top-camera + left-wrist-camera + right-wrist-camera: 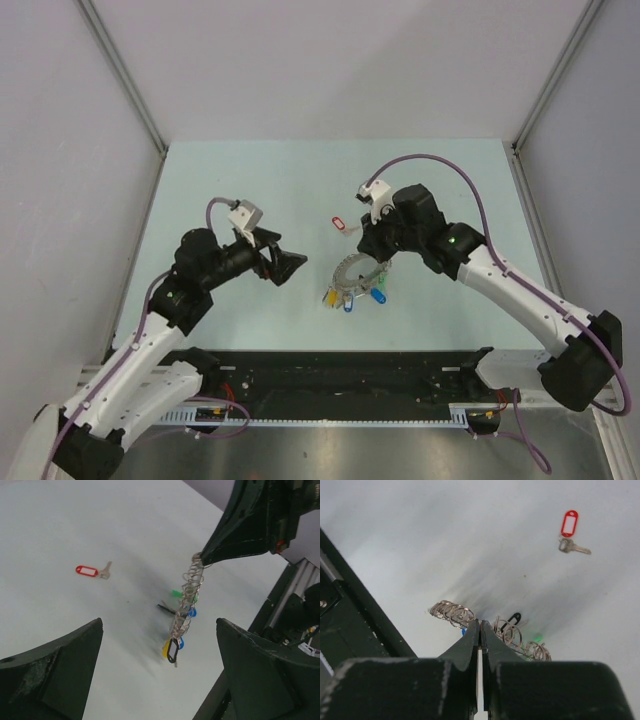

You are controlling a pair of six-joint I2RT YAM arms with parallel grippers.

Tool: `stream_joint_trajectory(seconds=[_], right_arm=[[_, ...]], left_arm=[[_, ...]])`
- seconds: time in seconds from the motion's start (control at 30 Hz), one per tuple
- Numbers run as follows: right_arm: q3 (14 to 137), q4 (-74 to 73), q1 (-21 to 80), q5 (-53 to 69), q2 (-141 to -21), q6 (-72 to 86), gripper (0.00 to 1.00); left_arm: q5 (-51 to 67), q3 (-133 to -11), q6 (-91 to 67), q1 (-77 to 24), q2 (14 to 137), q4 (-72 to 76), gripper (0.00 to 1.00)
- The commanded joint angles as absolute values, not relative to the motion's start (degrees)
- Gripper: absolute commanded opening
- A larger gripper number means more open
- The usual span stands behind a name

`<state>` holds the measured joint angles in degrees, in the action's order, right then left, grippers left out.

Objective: Put the keys on the keyring

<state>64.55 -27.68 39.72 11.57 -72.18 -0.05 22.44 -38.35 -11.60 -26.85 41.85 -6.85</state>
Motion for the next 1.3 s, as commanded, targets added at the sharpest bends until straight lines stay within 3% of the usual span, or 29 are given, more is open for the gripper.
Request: stream_joint_trajectory(seconds=[0.0, 0.37, 0.53, 0.77, 0.93, 1.27], right_arm=[[64.2, -20.4, 38.7, 22.8, -68.1, -5.0, 0.0], [55.7, 0.7, 35.5, 39.5, -61.9, -4.8, 0.0], [54.4, 7.8, 34.8, 43.7, -63.7, -3.1, 0.0], [53.6, 14.3, 34.8, 49.5, -67.1, 1.0, 0.0], [53.7, 15.3, 36.3, 51.6, -68.0, 1.0, 0.0], [53.6, 14.6, 38.0, 60.3, -69.1, 0.2, 0.0]], left_arm=[[28.2, -42.5, -5.7, -31.7, 45.1, -0.3, 0.98], [31.5, -43.9, -4.9, -34.5, 52.1, 7.6, 0.78], [34.8, -41.5, -6.0, -34.5, 52.2, 11.6, 0.73], [39.5, -37.5, -6.8, -34.7, 51.2, 16.1, 0.52], [31.1, -38.3, -8.3, -34.9, 53.2, 13.3, 0.44], [15.0, -37.6, -19.9, -33.2, 54.1, 13.4, 0.48]])
